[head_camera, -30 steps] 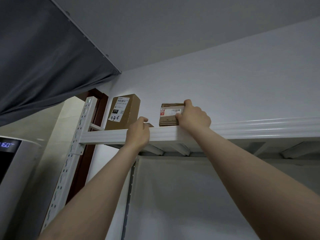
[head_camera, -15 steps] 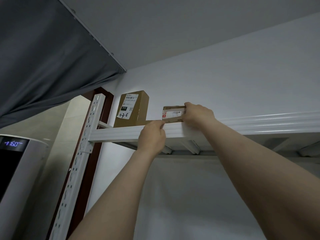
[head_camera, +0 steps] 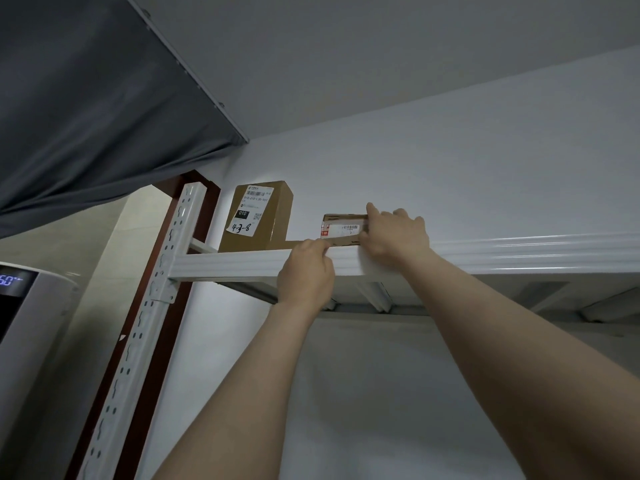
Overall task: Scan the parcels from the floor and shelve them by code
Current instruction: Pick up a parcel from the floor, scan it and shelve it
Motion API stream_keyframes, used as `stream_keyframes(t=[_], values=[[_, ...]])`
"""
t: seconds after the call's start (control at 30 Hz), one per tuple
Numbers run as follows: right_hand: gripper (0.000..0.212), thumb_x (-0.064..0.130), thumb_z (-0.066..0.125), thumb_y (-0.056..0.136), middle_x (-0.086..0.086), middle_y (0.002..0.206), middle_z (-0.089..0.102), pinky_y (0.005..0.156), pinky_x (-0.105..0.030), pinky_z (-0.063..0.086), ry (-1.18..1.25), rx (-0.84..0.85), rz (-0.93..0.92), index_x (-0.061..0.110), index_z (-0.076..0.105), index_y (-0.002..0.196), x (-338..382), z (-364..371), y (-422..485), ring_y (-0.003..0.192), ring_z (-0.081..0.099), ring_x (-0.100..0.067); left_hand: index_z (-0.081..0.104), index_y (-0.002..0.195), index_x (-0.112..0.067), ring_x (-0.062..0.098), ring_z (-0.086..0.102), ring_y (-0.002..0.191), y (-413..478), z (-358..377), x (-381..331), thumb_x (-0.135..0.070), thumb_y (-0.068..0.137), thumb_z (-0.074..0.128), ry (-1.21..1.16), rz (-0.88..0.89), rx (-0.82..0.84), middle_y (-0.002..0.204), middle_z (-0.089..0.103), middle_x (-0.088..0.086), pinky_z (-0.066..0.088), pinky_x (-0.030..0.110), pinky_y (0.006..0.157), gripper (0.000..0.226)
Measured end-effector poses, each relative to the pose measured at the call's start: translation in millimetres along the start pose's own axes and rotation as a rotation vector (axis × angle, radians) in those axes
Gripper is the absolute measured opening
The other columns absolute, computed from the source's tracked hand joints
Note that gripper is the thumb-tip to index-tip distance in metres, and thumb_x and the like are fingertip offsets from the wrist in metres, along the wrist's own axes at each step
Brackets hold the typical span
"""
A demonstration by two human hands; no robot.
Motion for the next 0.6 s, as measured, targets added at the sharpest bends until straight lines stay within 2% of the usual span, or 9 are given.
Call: stream_keyframes(t=[0.13,0.3,0.37,0.47,0.6], values=[[0.054,0.035,0.036,0.101,-0.003,0.155,0.038,0.111,-0.049,0.026,0.071,-0.115,-0.107,0.02,0.031,0.153,4.6,-12.0,-10.4,0.146,0.023,-0.027,0.059,0.133,-0.013,0.022,0.053,0.117,0.7,2.2,0.6,-0.014,0.104,0.039,0.011,0.019,0.012,0.127,0.06,0.004,0.048,0.038,0.088,0.035],[0.051,0.037,0.048,0.09,0.002,0.143,0.052,0.105,-0.039,0.031,0.344,-0.338,-0.24,0.021,0.054,0.138,11.8,-27.1,-55.0,0.14,0.033,-0.018,0.053,0.14,-0.012,0.026,0.048,0.128,-2.4,5.6,0.3,-0.017,0.103,0.041,-0.009,0.015,0.087,0.138,0.055,0.007,0.046,0.043,0.102,0.04],[0.052,0.04,0.048,0.085,0.002,0.137,0.057,0.101,-0.037,0.033,0.4,-0.399,-0.247,0.019,0.06,0.131,5.9,-25.7,-81.4,0.136,0.038,-0.018,0.041,0.15,-0.011,0.028,0.038,0.14,-12.0,11.6,0.5,-0.024,0.103,0.044,0.044,0.025,0.163,0.152,0.044,0.007,0.037,0.047,0.113,0.049],[0.051,0.044,0.049,0.084,0.0,0.133,0.06,0.1,-0.038,0.037,0.384,-0.438,-0.296,0.016,0.063,0.126,-3.4,-22.3,-125.7,0.132,0.043,-0.021,0.014,0.161,-0.016,0.026,0.006,0.155,-57.0,23.8,5.4,-0.037,0.103,0.048,0.135,-0.025,0.295,0.169,0.005,0.004,0.017,0.047,0.125,0.07],[0.049,0.042,0.052,0.083,-0.003,0.129,0.061,0.094,-0.04,0.042,0.484,-0.39,-0.31,0.013,0.064,0.121,-18.8,-7.2,-194.7,0.125,0.049,-0.024,0.008,0.161,-0.02,0.025,-0.001,0.155,-162.3,35.0,-2.5,-0.042,0.102,0.049,0.187,0.019,0.431,0.168,-0.008,0.008,0.012,0.044,0.125,0.075]])
Point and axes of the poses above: each hand's wrist, its own y-axis towards the middle knuckle, its own z-axis out of the palm, x = y × z, the point moved 9 cm from there along y, towards the middle knuckle
